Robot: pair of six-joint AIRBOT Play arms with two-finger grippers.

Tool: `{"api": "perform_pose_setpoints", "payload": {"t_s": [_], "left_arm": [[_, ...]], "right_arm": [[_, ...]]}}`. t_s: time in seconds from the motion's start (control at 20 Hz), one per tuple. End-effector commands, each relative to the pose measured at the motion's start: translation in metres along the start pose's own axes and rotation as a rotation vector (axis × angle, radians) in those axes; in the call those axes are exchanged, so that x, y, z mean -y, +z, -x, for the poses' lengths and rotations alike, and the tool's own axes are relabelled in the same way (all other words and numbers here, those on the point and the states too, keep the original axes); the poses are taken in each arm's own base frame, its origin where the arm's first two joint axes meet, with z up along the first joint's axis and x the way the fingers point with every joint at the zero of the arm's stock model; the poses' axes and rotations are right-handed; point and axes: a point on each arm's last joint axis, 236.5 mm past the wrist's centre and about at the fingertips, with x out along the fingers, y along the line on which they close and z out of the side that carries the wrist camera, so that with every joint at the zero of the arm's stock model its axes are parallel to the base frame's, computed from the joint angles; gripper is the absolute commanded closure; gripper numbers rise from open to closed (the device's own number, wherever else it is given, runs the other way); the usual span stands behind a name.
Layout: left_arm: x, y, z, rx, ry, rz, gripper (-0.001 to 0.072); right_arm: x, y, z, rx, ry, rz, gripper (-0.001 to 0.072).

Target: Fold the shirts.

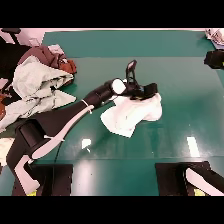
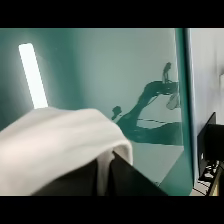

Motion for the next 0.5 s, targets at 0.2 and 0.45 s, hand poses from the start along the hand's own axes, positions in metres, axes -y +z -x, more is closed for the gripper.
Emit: {"api": "perform_pose_setpoints", "payload": {"t_s": [0.2,0.45], "left_arm": [[0.121,-0.018,0.022,-0.051,-0.289,-0.25,0.0074],[0.062,0.059,0.111,-0.038,0.115,-0.585,0.0077]], "right_arm": [[0.002,-0.006,-0.002,-0.028,0.01,-0.009,0.0438],[0.006,-0.01,0.01,-0.035,-0.017,0.016,0.0438]]}}
